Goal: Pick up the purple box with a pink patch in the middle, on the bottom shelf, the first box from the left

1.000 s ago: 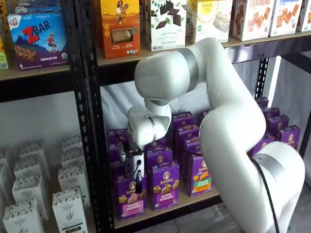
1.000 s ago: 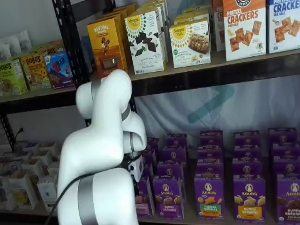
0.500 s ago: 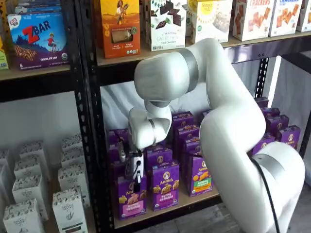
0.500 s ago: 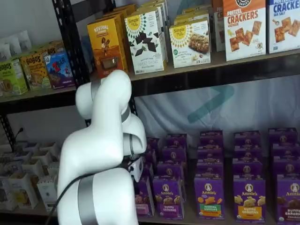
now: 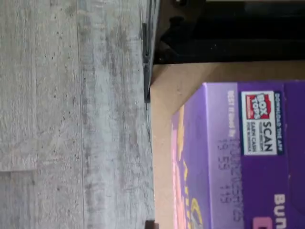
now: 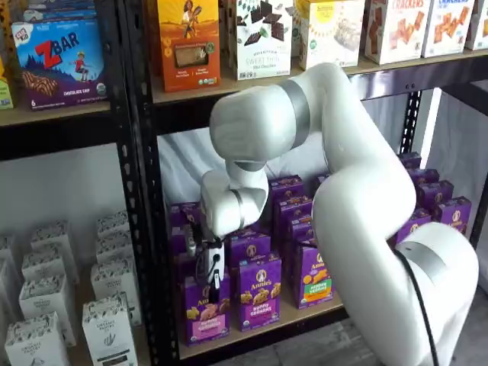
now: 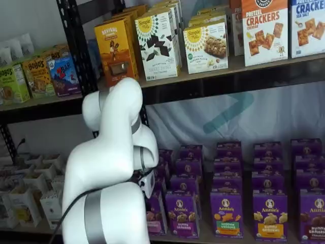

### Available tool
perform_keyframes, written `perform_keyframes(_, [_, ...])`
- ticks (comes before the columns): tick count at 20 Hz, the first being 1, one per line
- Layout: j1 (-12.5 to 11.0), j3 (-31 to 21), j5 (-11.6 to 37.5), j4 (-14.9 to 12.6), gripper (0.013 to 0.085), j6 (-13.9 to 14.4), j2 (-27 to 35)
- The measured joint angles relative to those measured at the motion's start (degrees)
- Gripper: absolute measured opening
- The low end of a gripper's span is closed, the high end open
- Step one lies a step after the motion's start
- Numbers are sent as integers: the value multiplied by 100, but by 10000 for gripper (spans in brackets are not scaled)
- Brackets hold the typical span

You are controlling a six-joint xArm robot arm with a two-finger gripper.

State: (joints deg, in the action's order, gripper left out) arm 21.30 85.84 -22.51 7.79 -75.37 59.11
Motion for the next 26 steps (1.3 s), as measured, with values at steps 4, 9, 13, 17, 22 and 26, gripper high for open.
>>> perform_keyframes(4, [10, 24, -34, 51, 570, -35, 19])
perform_keyframes(9, [1, 20, -38, 31, 450, -27, 21])
perform_keyframes(13, [-6, -3, -14, -1, 450, -6, 13])
perform_keyframes(17, [-4, 6, -20, -3, 450, -1, 17])
perform_keyframes(22, [1, 16, -54, -20, 370, 19, 18])
perform_keyframes(26, [3, -9, -19, -18, 370, 17, 4])
